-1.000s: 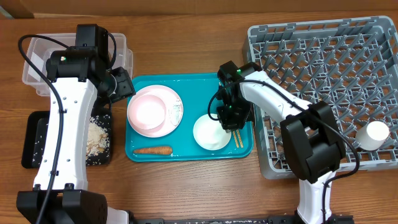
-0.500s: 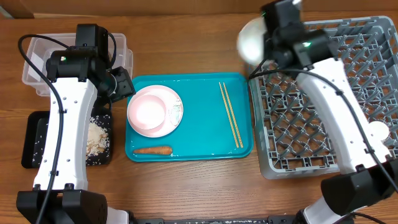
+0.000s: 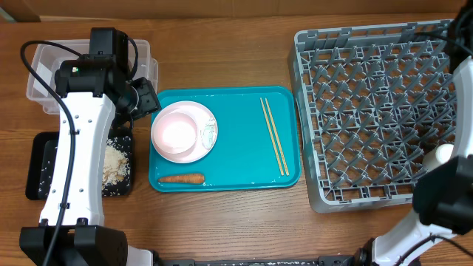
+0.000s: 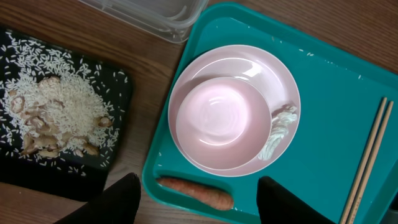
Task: Sort waste into correct bins and load items into the dishwasher
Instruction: 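Carry the white bowl into the dish rack's back right area, then move the right gripper over the wooden chopsticks on the teal tray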
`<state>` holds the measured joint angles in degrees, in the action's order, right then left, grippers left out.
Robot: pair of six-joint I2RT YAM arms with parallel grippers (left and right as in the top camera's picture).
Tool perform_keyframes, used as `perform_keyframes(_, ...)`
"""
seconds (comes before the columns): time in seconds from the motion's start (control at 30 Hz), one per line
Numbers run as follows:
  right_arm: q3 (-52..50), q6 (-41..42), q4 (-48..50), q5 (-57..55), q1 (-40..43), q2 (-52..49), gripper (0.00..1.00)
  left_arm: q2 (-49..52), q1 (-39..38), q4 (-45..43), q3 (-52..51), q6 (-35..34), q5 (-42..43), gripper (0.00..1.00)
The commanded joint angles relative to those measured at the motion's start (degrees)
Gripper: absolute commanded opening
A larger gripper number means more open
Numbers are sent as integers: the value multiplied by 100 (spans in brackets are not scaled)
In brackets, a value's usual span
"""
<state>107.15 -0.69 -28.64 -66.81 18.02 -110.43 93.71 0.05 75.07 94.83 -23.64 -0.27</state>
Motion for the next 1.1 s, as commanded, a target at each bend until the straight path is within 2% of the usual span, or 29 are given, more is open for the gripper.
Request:
perform_keyframes(0.0,81,-79,11,-409,234,-573,4,-98,15,-33,17,-42,-33,63)
perform_keyframes(0.3,61,581,-284,-236,107,-1550,4,-98,15,-31,17,-129,83,63)
perform_keyframes(0.73,-7,890,-793,2,-365,-1856,4,-101,15,-33,17,-127,138,62)
perform_keyframes(0.9,-7,1373,-1484,184,-431,-1856,4,-98,15,-33,17,-125,136,63)
perform_keyframes(1.0,-7,1451,-2310,1095,-568,-1853,4,-101,15,-33,17,-125,136,63)
perform_keyframes(1.07,-4,1674,-2671,1316,-710,-1851,4,-98,15,-33,17,-125,136,63)
